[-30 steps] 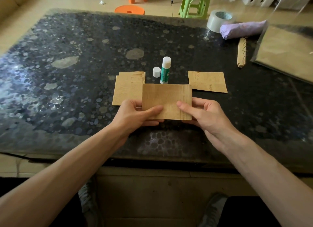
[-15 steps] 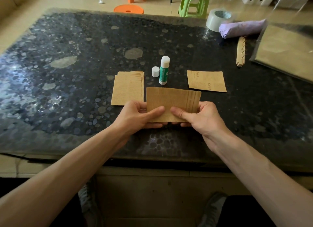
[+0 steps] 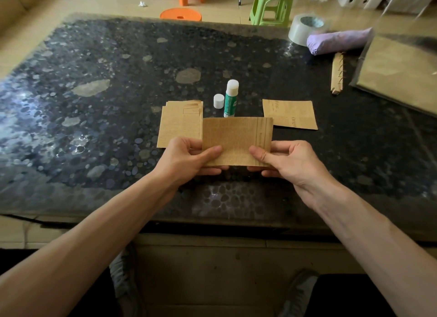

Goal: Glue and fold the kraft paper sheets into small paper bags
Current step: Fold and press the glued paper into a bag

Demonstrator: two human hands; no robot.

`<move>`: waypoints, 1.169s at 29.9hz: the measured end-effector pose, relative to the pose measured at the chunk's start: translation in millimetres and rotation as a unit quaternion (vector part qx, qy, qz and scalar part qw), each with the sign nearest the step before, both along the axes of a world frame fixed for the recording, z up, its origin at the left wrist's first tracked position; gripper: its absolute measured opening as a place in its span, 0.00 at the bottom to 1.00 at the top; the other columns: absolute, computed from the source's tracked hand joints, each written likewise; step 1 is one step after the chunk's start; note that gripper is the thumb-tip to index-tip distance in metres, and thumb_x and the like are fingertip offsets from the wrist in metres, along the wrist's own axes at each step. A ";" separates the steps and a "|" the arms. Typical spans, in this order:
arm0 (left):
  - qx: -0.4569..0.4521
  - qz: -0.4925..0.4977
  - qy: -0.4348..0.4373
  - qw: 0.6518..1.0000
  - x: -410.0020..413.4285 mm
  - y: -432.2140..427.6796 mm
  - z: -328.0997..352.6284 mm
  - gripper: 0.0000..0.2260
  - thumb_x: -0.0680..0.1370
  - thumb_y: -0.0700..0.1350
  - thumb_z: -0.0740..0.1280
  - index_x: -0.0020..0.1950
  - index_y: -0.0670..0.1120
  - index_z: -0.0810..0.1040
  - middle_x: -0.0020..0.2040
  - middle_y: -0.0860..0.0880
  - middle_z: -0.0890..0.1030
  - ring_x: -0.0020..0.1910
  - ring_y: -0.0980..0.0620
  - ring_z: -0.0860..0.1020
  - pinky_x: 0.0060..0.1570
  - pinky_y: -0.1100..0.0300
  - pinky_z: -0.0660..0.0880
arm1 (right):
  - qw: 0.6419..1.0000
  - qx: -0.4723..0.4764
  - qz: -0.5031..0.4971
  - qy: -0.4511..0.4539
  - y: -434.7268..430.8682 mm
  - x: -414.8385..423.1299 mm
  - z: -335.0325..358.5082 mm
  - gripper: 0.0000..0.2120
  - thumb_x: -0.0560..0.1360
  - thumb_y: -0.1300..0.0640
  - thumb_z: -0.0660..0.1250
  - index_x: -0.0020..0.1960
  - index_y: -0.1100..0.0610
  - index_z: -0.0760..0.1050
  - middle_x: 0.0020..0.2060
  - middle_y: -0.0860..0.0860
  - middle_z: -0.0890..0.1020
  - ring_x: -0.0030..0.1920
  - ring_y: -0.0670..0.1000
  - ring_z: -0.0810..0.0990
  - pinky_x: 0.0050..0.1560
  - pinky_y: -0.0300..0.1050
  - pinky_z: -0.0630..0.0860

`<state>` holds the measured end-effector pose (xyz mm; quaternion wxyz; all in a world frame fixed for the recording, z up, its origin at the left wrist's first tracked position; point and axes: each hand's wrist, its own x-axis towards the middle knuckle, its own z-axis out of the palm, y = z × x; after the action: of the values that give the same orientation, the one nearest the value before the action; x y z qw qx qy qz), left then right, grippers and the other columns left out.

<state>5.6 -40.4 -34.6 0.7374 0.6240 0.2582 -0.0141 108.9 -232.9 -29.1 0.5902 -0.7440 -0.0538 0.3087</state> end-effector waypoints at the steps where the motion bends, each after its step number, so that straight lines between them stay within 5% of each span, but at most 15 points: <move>1: 0.003 0.001 0.000 1.000 0.0 0.8 0.2 0.11 0.79 0.41 0.71 0.58 0.36 0.82 0.48 0.41 0.87 0.47 0.45 0.87 0.42 0.62 0.83 | 1.000 -0.001 0.001 0.000 -0.2 0.6 -0.2 0.13 0.73 0.54 0.78 0.56 0.55 0.84 0.45 0.50 0.89 0.45 0.50 0.89 0.49 0.45 0.82; 10: -0.016 0.002 0.007 1.000 -2.4 1.3 0.6 0.14 0.78 0.44 0.72 0.60 0.38 0.81 0.50 0.43 0.87 0.50 0.47 0.87 0.49 0.59 0.83 | 1.000 -0.007 -0.014 -0.018 -1.6 1.6 -2.5 0.13 0.73 0.55 0.78 0.57 0.55 0.84 0.44 0.48 0.89 0.45 0.49 0.89 0.46 0.41 0.82; 16: -0.022 -0.019 0.022 0.999 -3.2 -6.6 -3.0 0.15 0.75 0.41 0.76 0.60 0.38 0.80 0.48 0.42 0.87 0.49 0.47 0.87 0.49 0.60 0.83 | 0.999 0.015 0.000 -0.028 9.5 -11.9 -4.7 0.13 0.72 0.49 0.79 0.54 0.47 0.83 0.47 0.42 0.88 0.49 0.42 0.87 0.53 0.43 0.83; 22: -0.021 -0.049 0.021 0.998 -2.9 -9.2 -3.3 0.14 0.76 0.42 0.75 0.59 0.38 0.81 0.49 0.41 0.87 0.50 0.46 0.86 0.48 0.60 0.83 | 0.998 -0.021 -0.041 -0.046 14.0 -20.1 -11.6 0.14 0.69 0.49 0.81 0.51 0.52 0.84 0.39 0.49 0.88 0.43 0.47 0.88 0.52 0.45 0.82; 35: -0.011 -0.044 0.029 0.999 -0.5 -1.9 -4.2 0.10 0.79 0.41 0.70 0.58 0.37 0.82 0.46 0.41 0.87 0.45 0.49 0.87 0.42 0.64 0.83 | 1.000 -0.002 -0.012 0.027 5.1 -9.4 -3.1 0.14 0.71 0.56 0.79 0.54 0.55 0.82 0.45 0.50 0.89 0.46 0.51 0.89 0.53 0.49 0.84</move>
<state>5.1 -42.3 -38.8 0.7349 0.6261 0.2519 -0.0671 99.5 -227.8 -32.1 0.5941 -0.7368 -0.0280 0.3217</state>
